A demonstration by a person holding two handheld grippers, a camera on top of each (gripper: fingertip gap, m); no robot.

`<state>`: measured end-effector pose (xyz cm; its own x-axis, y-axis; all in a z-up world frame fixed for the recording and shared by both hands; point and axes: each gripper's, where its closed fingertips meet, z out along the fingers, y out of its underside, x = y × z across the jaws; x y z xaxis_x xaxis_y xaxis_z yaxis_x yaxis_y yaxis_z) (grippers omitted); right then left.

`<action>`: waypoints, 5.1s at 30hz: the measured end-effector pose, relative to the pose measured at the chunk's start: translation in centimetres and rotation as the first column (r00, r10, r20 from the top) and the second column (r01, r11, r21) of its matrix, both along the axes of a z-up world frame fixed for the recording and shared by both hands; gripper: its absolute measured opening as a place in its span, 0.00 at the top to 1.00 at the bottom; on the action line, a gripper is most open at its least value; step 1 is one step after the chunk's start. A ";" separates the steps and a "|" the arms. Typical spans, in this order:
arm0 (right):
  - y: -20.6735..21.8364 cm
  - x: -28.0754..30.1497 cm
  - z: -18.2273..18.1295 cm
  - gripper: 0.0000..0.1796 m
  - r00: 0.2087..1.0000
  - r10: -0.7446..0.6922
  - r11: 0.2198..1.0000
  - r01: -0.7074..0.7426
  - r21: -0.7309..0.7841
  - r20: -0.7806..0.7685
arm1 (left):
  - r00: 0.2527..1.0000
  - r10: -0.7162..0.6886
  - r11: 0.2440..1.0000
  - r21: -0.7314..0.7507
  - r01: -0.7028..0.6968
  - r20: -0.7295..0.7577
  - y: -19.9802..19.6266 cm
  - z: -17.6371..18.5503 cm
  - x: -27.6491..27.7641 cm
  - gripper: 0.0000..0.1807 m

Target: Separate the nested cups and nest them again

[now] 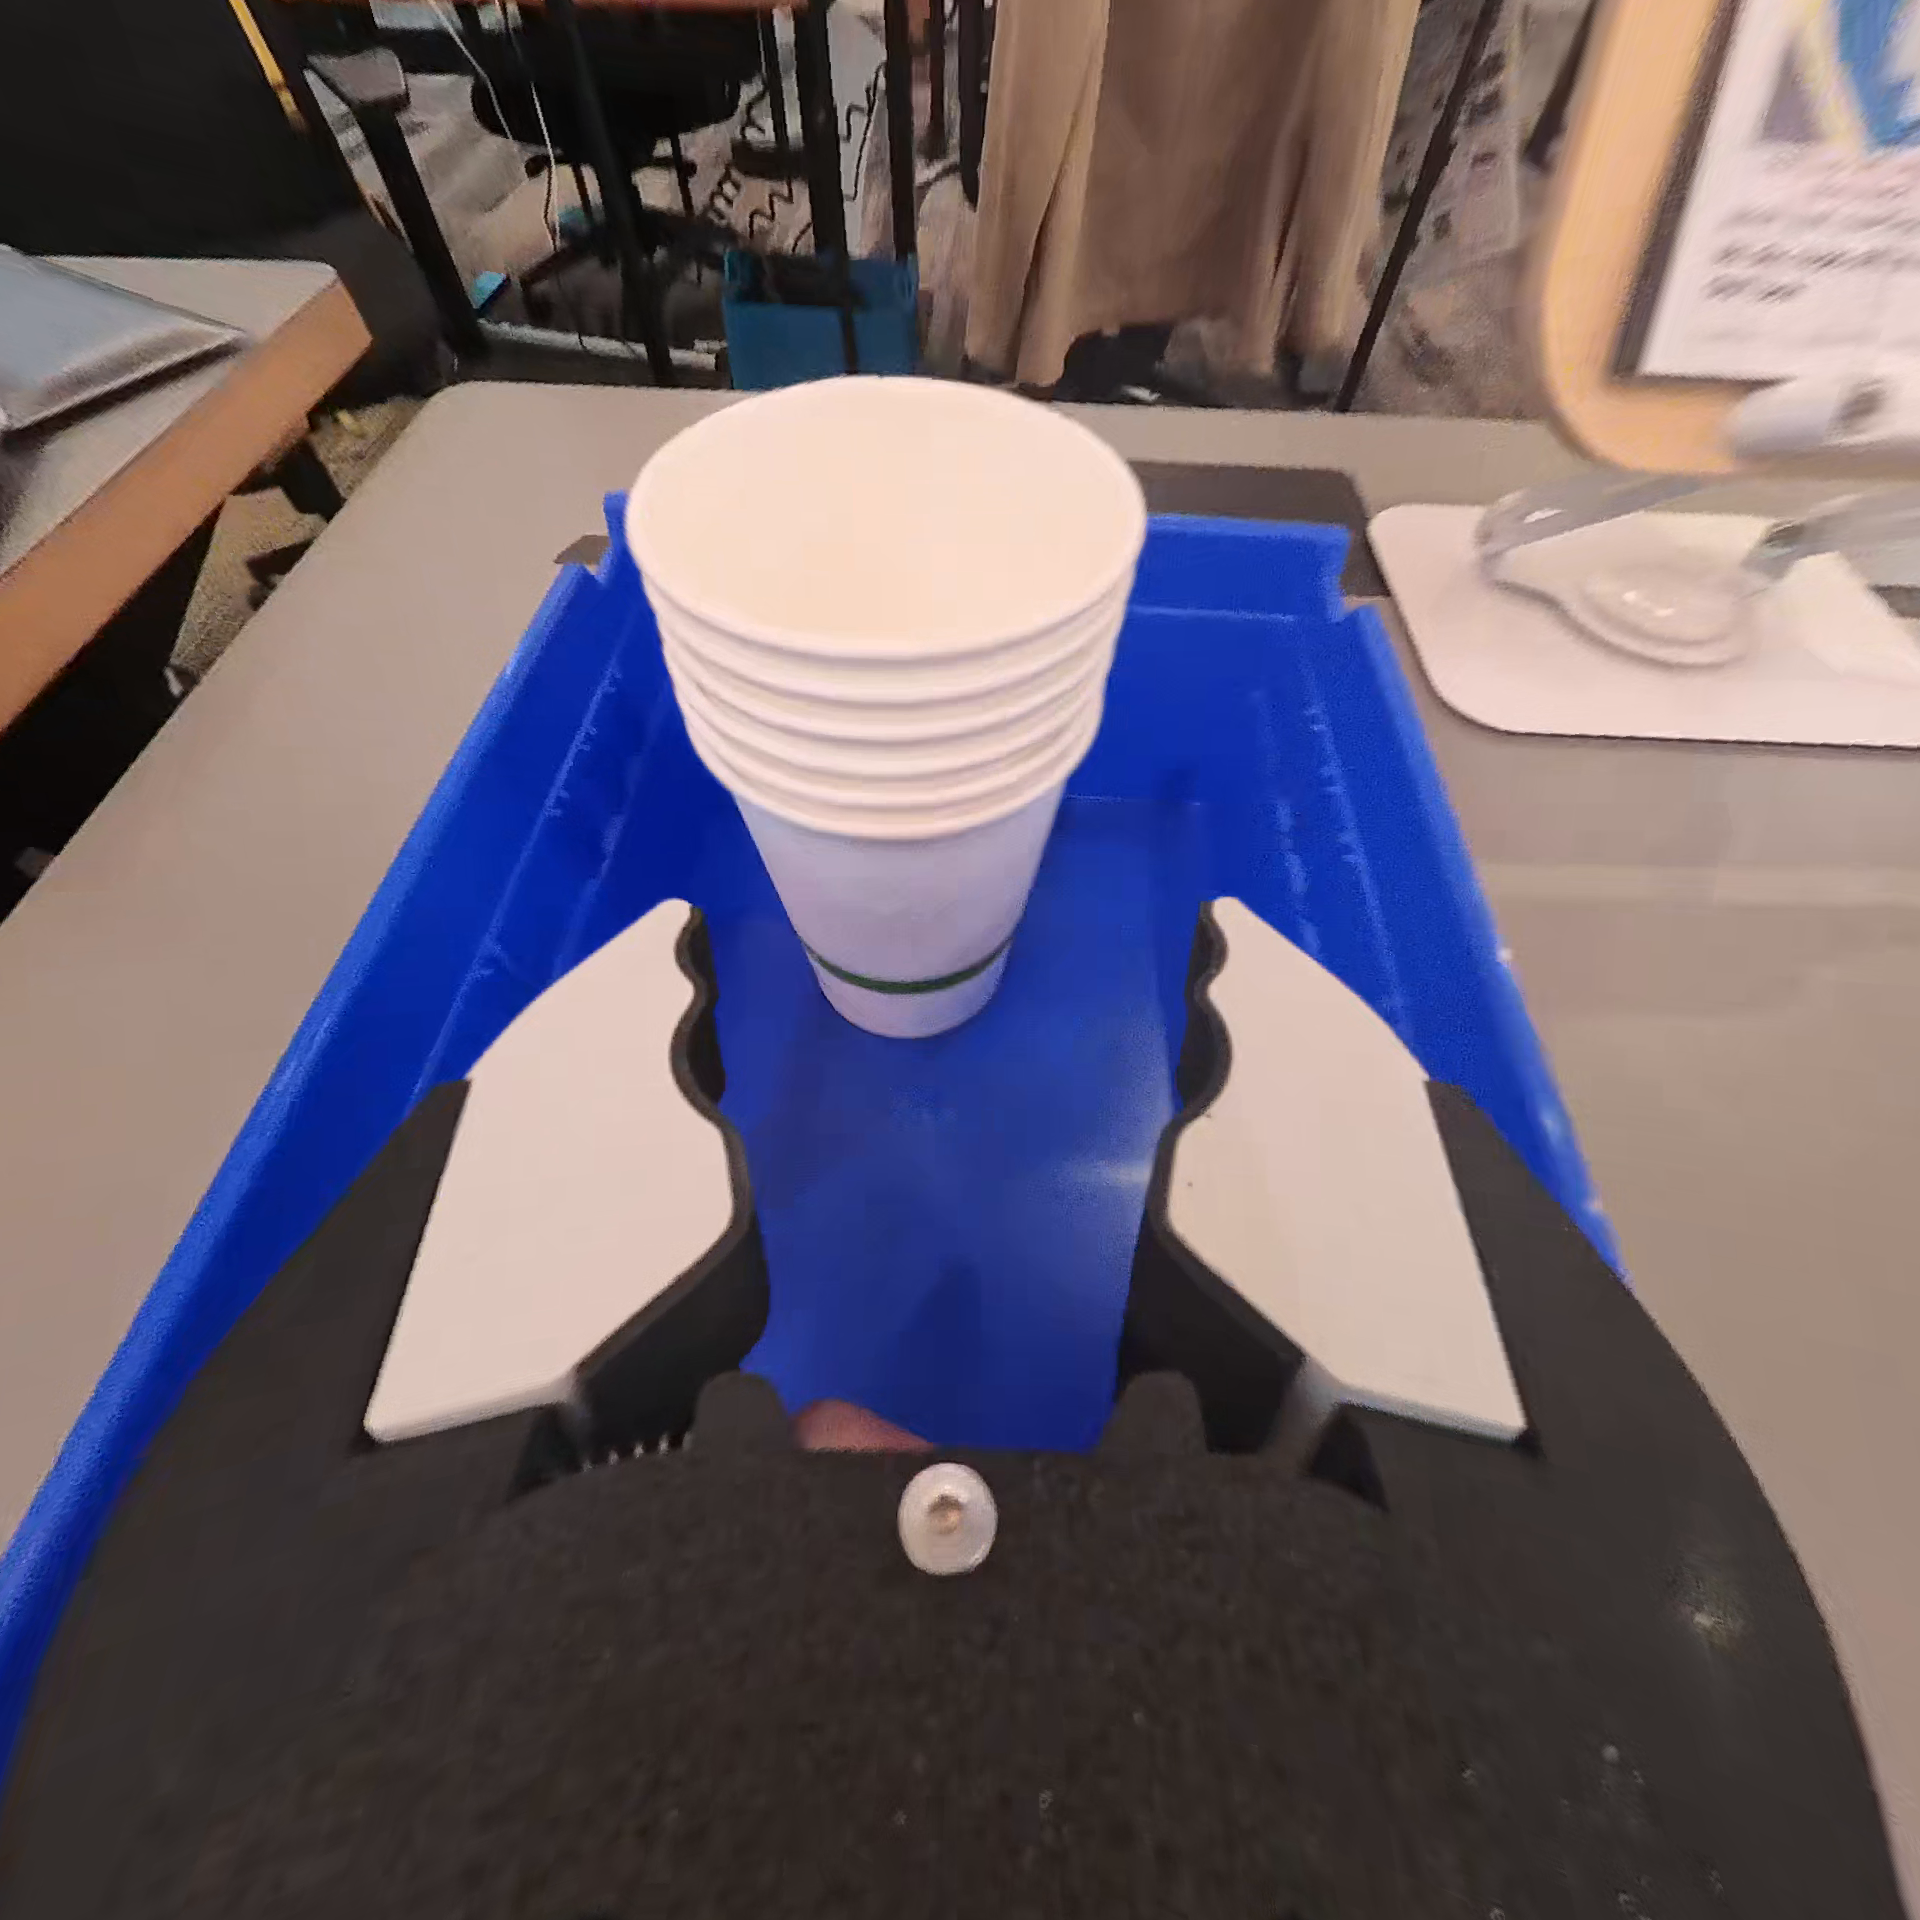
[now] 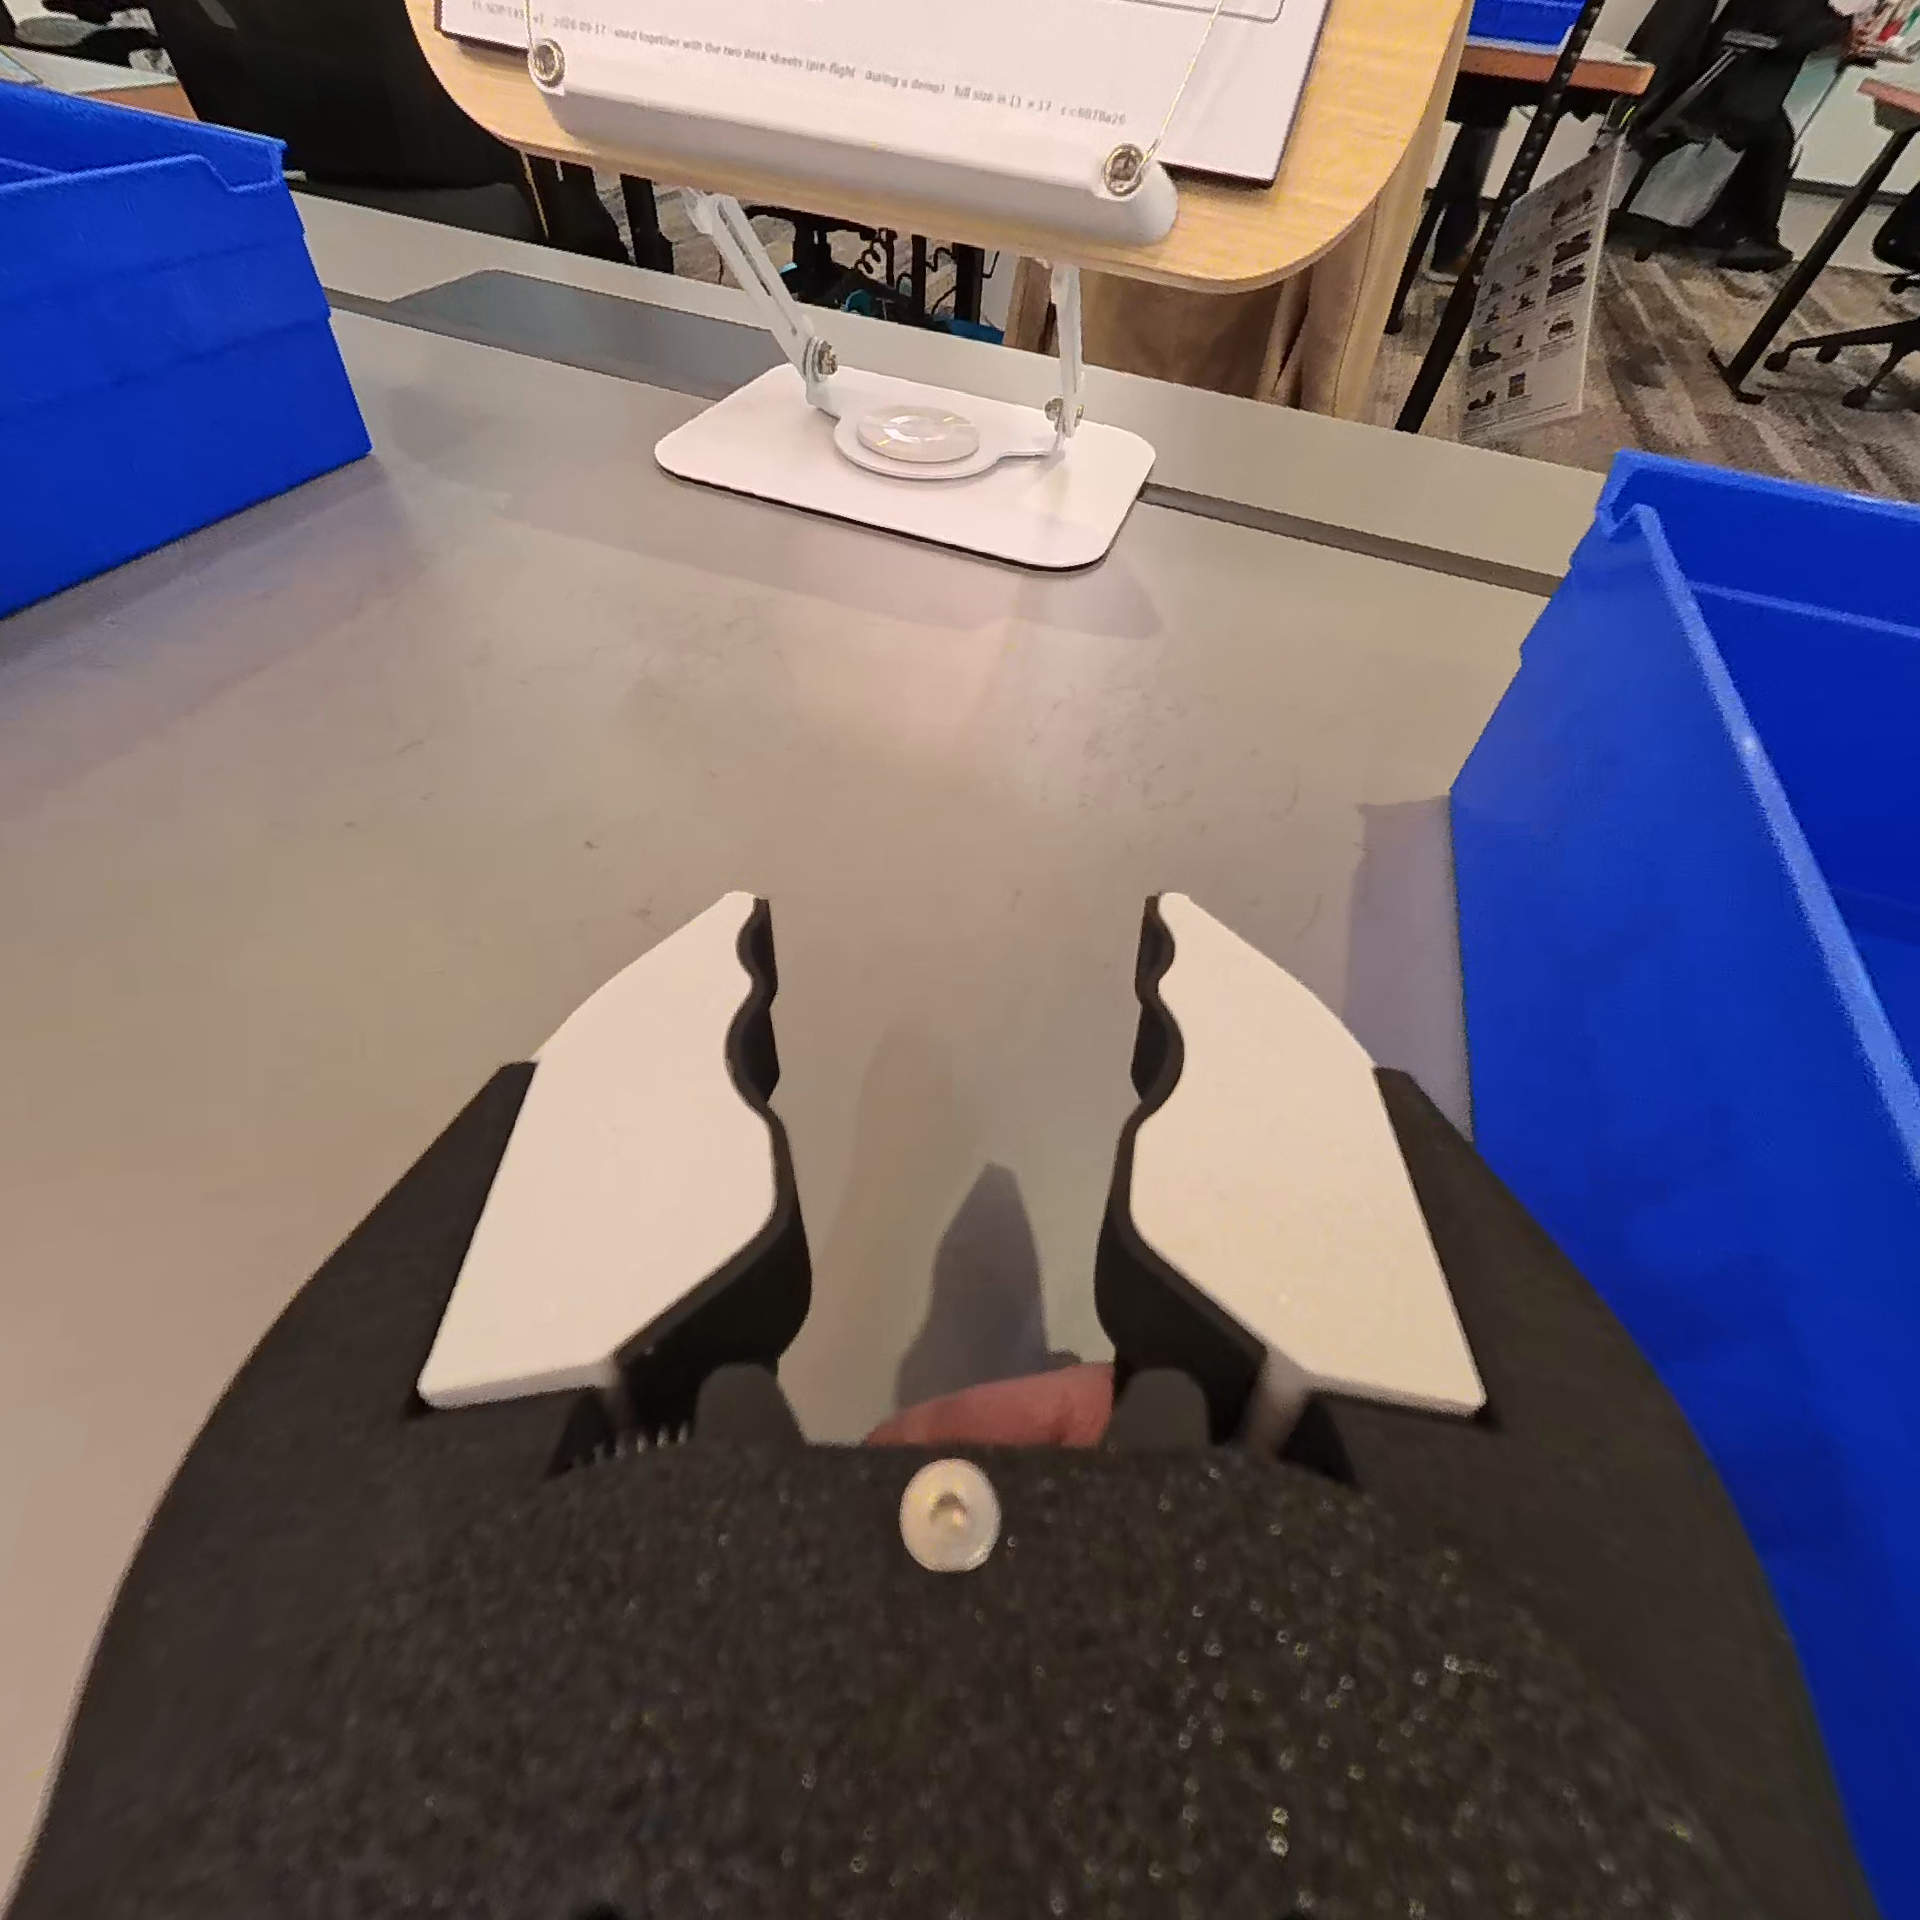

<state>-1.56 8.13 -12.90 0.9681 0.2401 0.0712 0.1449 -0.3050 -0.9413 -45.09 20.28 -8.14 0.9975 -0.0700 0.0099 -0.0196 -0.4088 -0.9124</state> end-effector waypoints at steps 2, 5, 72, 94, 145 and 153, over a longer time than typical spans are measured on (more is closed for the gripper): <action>0.0 0.0 -0.1 0.63 1.000 0.002 1.000 -0.002 -0.004 0.002 | 1.000 0.005 0.999 -0.036 -0.006 -0.031 2.0 -1.1 -0.3 0.51; 0.0 -0.1 -0.2 0.63 1.000 0.006 1.000 -0.006 -0.010 0.006 | 0.997 0.021 0.996 -0.090 -0.028 -0.073 4.4 -2.2 -0.7 0.50; -4.7 -10.4 16.4 0.82 0.228 0.954 0.300 -0.750 -0.589 0.195 | 0.133 -0.973 0.190 0.332 0.924 0.187 -15.2 5.5 35.2 0.45; -5.5 -11.2 15.5 0.97 0.148 0.976 0.216 -0.653 -0.726 0.157 | 0.168 -0.976 0.204 0.301 0.931 0.142 -14.3 4.1 35.3 0.45; -5.7 -11.5 19.9 0.98 0.144 0.944 0.313 -0.677 -0.666 0.297 | 0.184 -0.976 0.212 0.344 0.915 0.112 -14.8 5.0 34.1 0.45; -3.8 -7.8 28.3 0.98 0.251 0.875 0.463 -0.683 -0.565 0.414 | 0.196 -0.975 0.221 0.335 0.916 0.106 -14.8 4.7 33.5 0.45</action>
<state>-9.40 4.29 15.37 0.0305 0.9483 0.3159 0.8902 0.1180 -0.4400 -11.57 5.49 -3.47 0.1283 -0.9875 0.0913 -0.0587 -0.0995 -0.9933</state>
